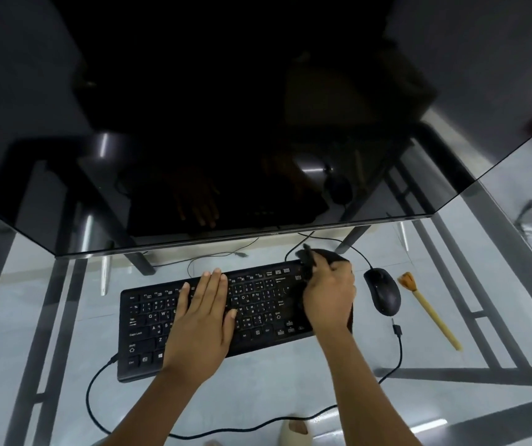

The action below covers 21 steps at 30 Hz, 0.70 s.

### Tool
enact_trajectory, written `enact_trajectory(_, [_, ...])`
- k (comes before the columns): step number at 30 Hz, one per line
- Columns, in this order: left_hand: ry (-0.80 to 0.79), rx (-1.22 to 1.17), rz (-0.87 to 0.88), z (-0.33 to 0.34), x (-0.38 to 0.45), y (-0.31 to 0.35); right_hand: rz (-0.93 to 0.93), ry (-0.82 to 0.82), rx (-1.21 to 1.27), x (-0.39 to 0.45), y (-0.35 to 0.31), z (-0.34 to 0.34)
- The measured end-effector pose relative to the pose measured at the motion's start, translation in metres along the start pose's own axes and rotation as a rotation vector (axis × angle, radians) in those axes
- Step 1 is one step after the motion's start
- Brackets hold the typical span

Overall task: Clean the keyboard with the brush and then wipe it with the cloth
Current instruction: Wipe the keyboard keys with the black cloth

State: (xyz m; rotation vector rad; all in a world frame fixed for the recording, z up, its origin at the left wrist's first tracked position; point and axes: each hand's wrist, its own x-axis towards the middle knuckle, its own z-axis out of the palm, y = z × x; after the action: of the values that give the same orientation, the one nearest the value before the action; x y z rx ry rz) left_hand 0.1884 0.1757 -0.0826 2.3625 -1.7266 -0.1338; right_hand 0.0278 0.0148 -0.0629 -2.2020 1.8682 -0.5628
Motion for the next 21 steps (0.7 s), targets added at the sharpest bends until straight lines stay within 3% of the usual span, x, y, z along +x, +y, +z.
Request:
enact_trajectory(2, [-0.001,0.003,0.000,-0.001,0.001,0.000,-0.049,0.011,0.000,-0.013,-0.021,0.004])
enact_trajectory(6, [0.005,0.004,0.004,0.000,0.003,0.000,-0.454,-0.125,0.038,-0.062,-0.064,0.013])
enact_trajectory(8, [0.006,-0.003,0.003,0.001,0.003,-0.001,-0.515,-0.144,0.031,-0.052,-0.051,0.011])
enact_trajectory(13, [-0.003,0.019,-0.007,-0.001,0.002,0.000,-0.089,-0.018,0.019,0.001,0.001,-0.002])
enact_trajectory(15, [-0.002,0.026,-0.010,-0.001,0.001,0.000,-0.064,-0.014,-0.008,-0.008,-0.015,0.001])
enact_trajectory(17, [0.006,0.023,-0.008,-0.001,0.001,0.002,-0.204,-0.016,-0.012,-0.032,-0.041,0.005])
enact_trajectory(21, [0.009,0.023,-0.006,-0.001,0.001,0.000,-0.557,-0.196,0.023,-0.055,-0.051,0.008])
